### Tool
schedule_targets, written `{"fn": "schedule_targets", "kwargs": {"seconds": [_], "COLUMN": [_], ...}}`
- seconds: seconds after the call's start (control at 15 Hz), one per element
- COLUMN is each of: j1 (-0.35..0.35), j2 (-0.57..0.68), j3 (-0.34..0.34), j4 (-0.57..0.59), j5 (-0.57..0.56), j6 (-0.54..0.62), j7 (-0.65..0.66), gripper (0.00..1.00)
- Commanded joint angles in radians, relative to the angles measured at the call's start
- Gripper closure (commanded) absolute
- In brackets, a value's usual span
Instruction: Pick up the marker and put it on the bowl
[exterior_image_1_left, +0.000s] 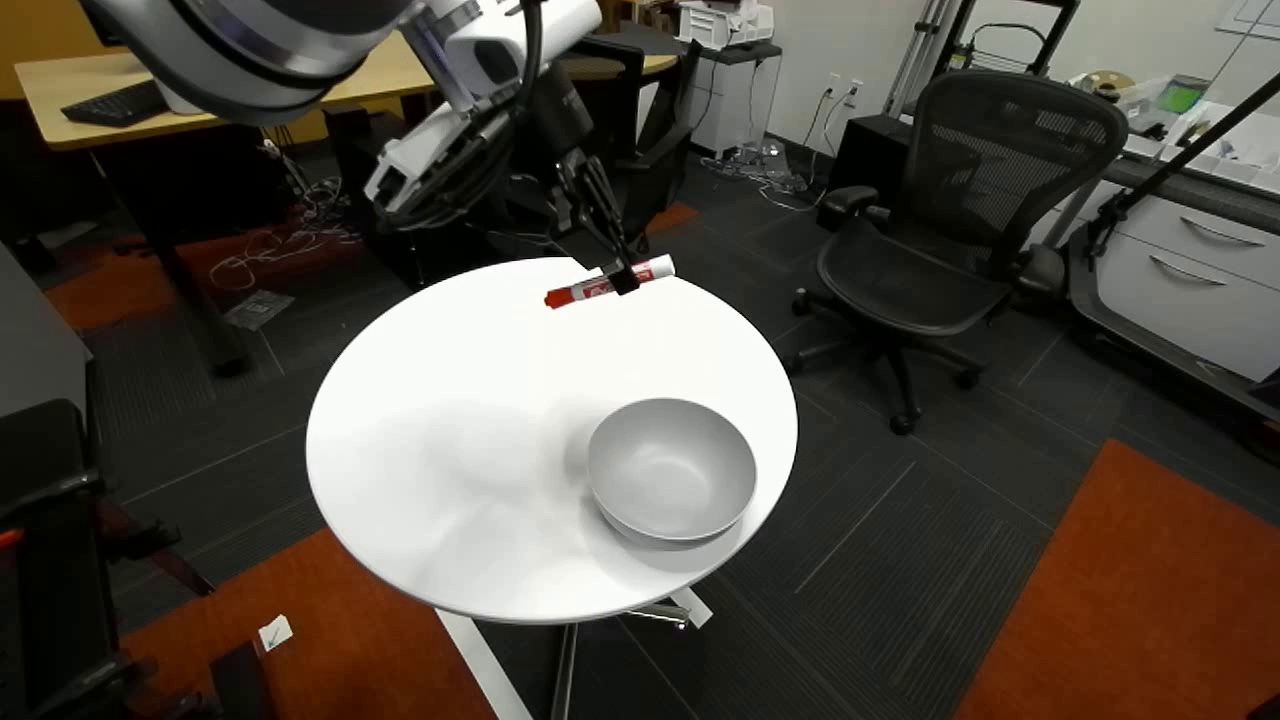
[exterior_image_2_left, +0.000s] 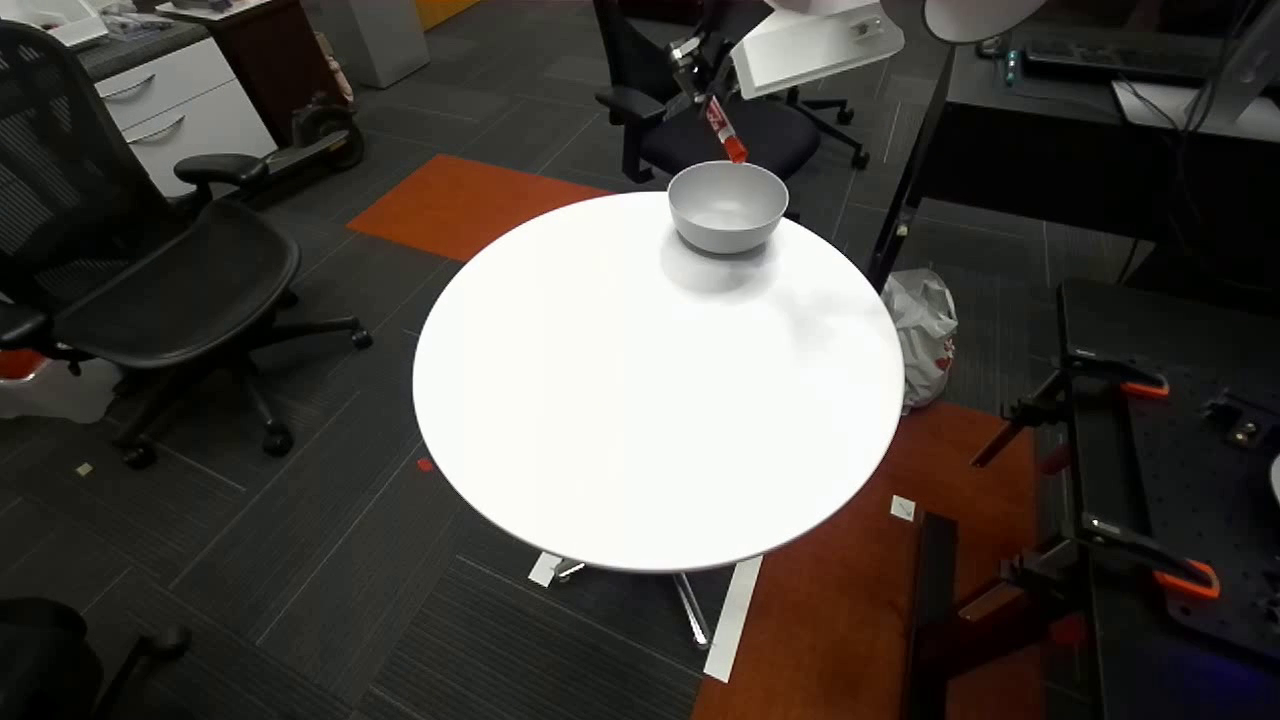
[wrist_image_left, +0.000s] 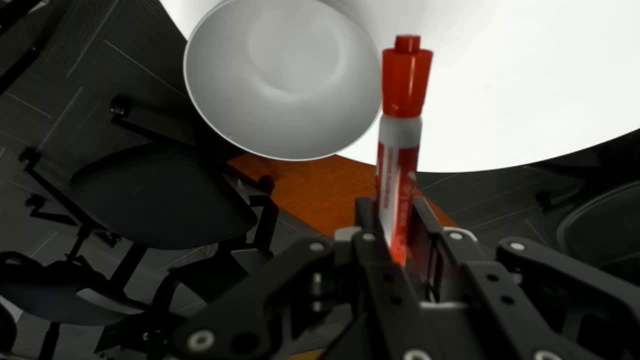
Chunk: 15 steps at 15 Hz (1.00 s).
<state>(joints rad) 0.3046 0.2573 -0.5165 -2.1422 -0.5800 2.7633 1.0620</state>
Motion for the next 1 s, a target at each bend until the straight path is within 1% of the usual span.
{"fn": "schedule_targets", "kwargs": {"seconds": [0.0, 0.2, 0.47, 0.67, 0.8, 0.93], "j1": [-0.134, -0.24, -0.344, -0.39, -0.4, -0.402], "j2": [-0.032, -0.01, 0.022, 0.061, 0.095, 0.138], "j3": [0.089, 0.162, 0.241, 0.272, 0.267, 0.258], "j4": [0.004, 0.01, 0.022, 0.047, 0.066, 0.094], "j5": [0.02, 0.127, 0.322, 0.452, 0.504, 0.545], "j6": [-0.023, 0.004, 0.024, 0.021, 0.035, 0.041], "j7": [-0.024, -0.135, -0.342, -0.479, -0.523, -0.539], "gripper": [0.95, 0.95, 0.95, 0.95, 0.95, 0.95]}}
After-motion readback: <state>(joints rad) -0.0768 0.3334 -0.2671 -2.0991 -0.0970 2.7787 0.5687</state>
